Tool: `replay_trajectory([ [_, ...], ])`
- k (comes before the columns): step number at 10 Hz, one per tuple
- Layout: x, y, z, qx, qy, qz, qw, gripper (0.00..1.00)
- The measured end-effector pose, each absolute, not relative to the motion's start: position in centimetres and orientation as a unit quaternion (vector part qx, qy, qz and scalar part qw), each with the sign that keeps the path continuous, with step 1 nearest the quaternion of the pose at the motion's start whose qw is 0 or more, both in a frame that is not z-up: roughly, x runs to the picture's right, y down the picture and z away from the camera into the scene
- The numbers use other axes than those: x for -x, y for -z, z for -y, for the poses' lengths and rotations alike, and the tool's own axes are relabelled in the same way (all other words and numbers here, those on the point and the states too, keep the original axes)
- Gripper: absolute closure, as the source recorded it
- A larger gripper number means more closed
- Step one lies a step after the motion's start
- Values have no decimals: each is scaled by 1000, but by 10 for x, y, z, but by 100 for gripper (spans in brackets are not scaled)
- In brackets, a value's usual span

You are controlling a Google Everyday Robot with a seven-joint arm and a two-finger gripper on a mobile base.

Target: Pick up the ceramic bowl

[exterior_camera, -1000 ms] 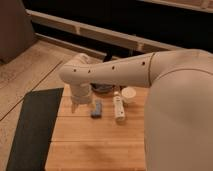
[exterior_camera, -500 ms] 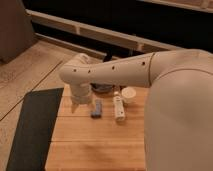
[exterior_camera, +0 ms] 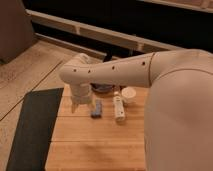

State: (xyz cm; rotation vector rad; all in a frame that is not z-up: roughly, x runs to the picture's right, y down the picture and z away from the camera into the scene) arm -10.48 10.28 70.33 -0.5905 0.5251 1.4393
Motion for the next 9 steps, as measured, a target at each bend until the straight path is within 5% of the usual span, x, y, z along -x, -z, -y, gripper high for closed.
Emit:
replay_trajectory([
  [6,105,-703,-102,263,-641,-234,682,35],
  [9,104,-727,-63,236,-665,-196,681,35],
])
